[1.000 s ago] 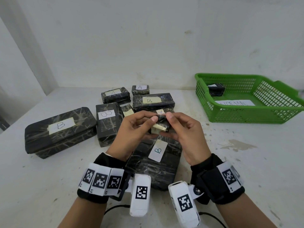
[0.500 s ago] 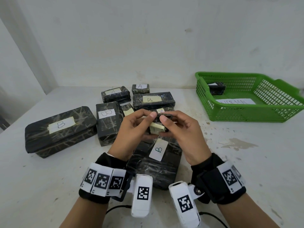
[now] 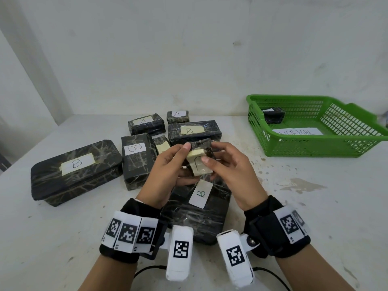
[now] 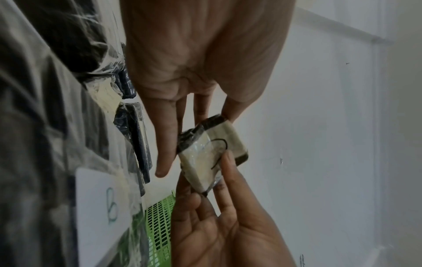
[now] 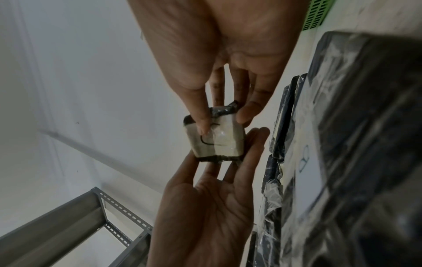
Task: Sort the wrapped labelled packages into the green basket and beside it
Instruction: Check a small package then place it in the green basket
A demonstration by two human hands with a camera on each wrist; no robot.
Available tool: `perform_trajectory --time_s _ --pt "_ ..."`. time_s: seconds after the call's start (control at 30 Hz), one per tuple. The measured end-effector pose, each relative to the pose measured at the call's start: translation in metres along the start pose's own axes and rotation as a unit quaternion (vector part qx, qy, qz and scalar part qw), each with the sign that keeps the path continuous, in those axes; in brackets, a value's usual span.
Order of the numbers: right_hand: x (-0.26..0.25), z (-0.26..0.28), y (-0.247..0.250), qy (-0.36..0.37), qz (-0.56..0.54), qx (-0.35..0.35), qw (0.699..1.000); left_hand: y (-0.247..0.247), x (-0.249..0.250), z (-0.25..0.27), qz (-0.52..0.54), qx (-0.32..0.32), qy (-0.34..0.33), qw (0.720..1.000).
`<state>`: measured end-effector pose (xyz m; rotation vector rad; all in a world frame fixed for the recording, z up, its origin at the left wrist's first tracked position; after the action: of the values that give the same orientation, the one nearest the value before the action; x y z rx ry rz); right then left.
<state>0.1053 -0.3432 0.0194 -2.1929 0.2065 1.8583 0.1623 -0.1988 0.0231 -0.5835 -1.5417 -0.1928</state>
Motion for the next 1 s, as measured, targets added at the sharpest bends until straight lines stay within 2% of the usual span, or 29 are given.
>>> perform_trajectory --time_s 0.13,0.23,0.37,0.5,0.6,0.67,0.8,0.93,1.0 --pt "-0.002 -0.004 0.007 -0.018 -0.026 0.016 0.999 0.002 0.001 -0.001 -0.027 -0.008 -0.032 0.999" --pt "-0.005 -0.008 0.013 -0.027 -0.006 0.026 0.999 0.003 0.003 -0.001 0.006 -0.065 -0.067 0.996" --pt "-0.013 -0.01 0.02 -0.046 0.029 0.029 0.998 0.002 0.002 -0.001 0.019 -0.122 -0.071 0.99" --pt "-0.033 -0.008 0.02 -0.08 0.022 -0.043 0.996 -0.003 0.007 -0.002 -0.018 -0.095 -0.081 0.992" --pt "-0.048 -0.003 0.024 -0.107 -0.057 -0.114 0.986 -0.007 0.013 -0.002 -0.012 -0.037 -0.102 0.994" --pt "-0.053 0.002 0.032 -0.107 -0.084 -0.131 0.982 -0.015 0.015 0.0 0.001 -0.014 -0.105 0.994" --pt "-0.057 0.013 0.048 -0.093 -0.055 -0.087 0.99 -0.044 0.021 0.004 0.005 -0.013 -0.097 0.995" --pt "-0.065 0.024 0.073 -0.103 -0.131 -0.052 0.985 -0.072 0.02 0.005 -0.015 -0.07 -0.068 0.995" --pt "-0.07 0.028 0.087 -0.104 -0.154 -0.035 0.982 -0.085 0.023 0.005 -0.041 -0.09 -0.074 0.992"
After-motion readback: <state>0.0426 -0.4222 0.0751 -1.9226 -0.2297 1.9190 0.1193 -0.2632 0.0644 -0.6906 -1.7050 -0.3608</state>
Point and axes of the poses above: each hand's wrist, its own z-axis away from the middle knuckle, its own y-axis out of the back of the hand, x = y × z, the point moved 2 cm from there along -z, towards the middle knuckle, and after that the axes turned 2 degrees about -y, right-handed, at the moved point
